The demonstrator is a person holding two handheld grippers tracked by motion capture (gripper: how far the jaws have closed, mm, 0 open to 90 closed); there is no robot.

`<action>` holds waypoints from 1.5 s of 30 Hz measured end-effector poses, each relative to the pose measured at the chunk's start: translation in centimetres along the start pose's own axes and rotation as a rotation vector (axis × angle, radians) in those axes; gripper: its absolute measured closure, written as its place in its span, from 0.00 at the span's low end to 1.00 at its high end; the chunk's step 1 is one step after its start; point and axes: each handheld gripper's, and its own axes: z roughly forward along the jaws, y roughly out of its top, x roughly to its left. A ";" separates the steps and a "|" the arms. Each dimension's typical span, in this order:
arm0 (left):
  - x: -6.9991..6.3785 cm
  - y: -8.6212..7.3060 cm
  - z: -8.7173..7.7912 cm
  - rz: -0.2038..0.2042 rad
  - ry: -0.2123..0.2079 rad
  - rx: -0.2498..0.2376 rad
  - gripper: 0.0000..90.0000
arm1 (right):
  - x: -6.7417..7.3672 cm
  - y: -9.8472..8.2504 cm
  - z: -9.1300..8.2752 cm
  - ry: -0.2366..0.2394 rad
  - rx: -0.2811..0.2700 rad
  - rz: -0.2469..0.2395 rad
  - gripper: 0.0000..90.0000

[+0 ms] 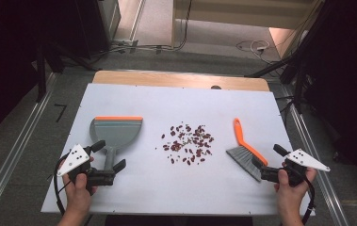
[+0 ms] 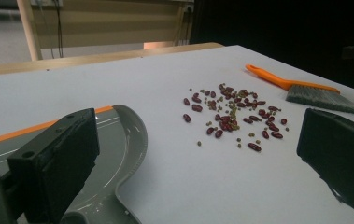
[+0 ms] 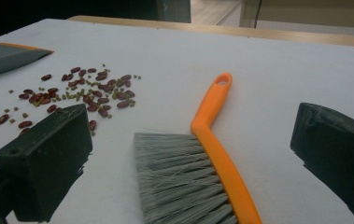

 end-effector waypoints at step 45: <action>0.5 0.0 0.2 -0.023 -0.007 0.022 0.00 | -0.8 6.8 11.8 -0.056 0.650 0.030 0.50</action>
